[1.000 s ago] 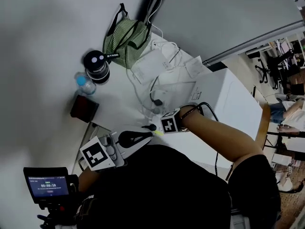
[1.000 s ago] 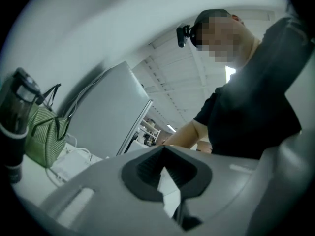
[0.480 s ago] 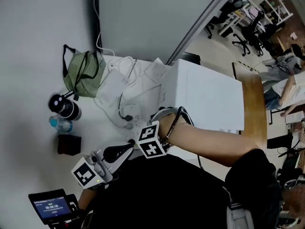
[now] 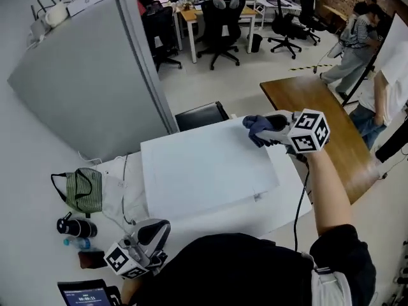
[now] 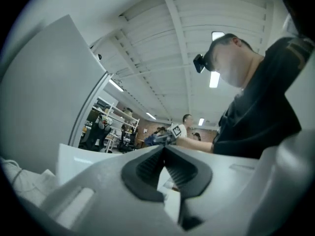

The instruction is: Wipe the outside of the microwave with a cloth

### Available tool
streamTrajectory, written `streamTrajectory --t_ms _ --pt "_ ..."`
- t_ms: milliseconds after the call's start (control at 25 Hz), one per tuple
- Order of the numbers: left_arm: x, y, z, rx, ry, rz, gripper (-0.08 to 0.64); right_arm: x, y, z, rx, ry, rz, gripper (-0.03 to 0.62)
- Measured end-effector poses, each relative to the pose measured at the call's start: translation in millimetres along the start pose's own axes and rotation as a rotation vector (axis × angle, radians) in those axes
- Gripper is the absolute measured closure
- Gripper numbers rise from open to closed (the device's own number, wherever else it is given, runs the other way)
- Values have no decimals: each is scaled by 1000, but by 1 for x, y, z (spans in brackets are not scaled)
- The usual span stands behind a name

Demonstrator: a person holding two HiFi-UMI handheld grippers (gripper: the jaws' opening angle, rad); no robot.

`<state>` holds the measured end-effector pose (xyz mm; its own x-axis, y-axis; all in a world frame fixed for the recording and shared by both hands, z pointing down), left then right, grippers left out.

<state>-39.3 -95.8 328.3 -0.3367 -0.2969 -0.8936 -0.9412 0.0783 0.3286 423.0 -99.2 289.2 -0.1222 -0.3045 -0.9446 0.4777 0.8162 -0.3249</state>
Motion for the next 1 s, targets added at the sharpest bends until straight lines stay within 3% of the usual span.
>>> streamTrajectory --t_ms 120,280,440,560,640,720,1000 --pt "-17 -48 12 7 38 -24 557 -77 22 83 -52 -213 250 448" --pt "-28 -83 23 41 40 -121 557 -162 -28 118 44 -516 511 448" --pt "-29 -131 38 89 35 -149 557 -185 -62 126 177 -637 654 450" --pt "-32 -129 34 135 26 -204 557 -207 -76 128 251 -733 721 451" --pt "-35 -128 31 144 23 -243 557 -234 -87 132 233 -754 654 454" --pt "-39 -133 32 137 27 -267 557 -267 -100 138 174 -714 498 456" --pt "-46 -136 35 134 42 -303 557 -336 -146 139 5 -377 -138 477"
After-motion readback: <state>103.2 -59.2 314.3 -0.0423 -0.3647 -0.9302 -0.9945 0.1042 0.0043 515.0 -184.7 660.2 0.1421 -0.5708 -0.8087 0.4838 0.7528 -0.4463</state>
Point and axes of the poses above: the fingertips, and each gripper's own axes: y backward along the fingers, z to its right, x out of its top, the point moved 9 cm from there along y, backward along the fingers, and after that the axes turned 9 degrees about z, right-handed, at the moved point
